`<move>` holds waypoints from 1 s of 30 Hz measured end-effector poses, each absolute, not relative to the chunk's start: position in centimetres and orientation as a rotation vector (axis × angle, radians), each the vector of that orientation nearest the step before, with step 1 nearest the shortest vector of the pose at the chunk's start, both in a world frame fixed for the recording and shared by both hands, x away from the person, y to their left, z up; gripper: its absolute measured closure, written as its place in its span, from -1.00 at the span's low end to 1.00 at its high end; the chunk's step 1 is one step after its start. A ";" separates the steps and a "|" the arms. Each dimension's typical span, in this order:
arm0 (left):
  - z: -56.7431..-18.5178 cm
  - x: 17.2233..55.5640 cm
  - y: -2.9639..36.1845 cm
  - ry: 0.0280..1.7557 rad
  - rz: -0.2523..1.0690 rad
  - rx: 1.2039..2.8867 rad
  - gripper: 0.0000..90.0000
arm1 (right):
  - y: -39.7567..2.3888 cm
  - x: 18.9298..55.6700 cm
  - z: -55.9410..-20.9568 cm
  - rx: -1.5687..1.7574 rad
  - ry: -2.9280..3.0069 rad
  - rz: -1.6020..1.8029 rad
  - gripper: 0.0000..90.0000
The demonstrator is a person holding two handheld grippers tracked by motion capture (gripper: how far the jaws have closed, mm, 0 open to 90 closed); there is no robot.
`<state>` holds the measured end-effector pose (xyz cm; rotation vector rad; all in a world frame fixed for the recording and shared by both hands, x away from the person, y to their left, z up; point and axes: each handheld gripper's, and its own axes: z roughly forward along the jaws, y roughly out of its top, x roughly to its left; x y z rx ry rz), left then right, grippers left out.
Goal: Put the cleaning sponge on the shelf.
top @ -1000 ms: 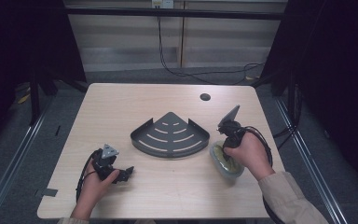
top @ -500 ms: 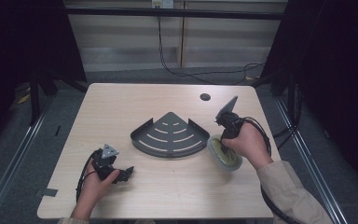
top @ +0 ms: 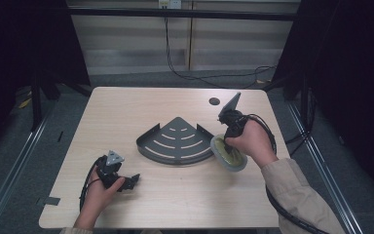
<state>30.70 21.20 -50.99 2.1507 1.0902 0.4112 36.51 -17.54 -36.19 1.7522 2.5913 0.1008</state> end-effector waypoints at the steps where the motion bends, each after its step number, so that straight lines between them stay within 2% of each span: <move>1: -51.0 30.7 21.2 1.091 0.410 2.151 -1.00 | -17.4 36.6 -36.1 1.745 2.594 0.107 0.59; 30: -51.0 30.7 21.2 1.089 0.412 2.151 -1.00 | -14.1 40.0 -35.3 1.684 2.643 0.142 0.59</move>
